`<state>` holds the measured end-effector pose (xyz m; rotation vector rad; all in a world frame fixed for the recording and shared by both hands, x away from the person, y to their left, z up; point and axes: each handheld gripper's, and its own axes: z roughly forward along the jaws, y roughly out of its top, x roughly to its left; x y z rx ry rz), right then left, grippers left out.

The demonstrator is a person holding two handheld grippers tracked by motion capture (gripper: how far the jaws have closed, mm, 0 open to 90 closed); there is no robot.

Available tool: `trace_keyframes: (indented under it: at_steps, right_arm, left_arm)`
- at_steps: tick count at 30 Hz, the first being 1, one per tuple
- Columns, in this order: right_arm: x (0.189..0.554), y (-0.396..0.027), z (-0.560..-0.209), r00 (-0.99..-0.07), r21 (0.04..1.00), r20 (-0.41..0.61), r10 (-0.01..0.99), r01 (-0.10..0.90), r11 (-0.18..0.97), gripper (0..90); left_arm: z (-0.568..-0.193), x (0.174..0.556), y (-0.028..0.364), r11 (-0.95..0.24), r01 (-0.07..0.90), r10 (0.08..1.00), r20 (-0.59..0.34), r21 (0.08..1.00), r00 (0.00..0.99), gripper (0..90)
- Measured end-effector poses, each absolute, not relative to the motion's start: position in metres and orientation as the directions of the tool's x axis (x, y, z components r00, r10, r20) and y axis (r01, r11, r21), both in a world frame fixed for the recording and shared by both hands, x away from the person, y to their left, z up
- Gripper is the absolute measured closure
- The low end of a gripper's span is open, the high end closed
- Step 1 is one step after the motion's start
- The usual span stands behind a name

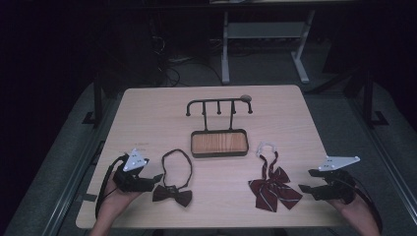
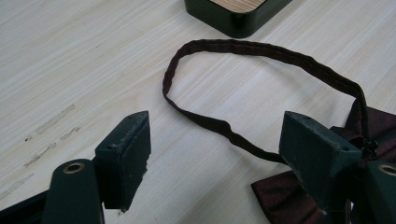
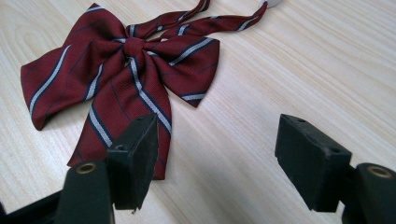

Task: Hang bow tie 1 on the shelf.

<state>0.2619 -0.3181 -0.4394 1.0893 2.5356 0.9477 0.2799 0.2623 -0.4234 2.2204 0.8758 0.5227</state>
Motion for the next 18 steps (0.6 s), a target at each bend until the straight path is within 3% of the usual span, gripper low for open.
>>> trace_keyframes:
  at_steps: [18]
  right_arm:
    - [0.261, -0.302, -0.436, -0.722, 0.632, 0.04, 0.69, 0.554, 0.543, 29.6]
  left_arm:
    - [-0.424, 0.279, 0.258, -0.552, 0.424, 0.696, 0.117, 0.718, 0.708, 25.4]
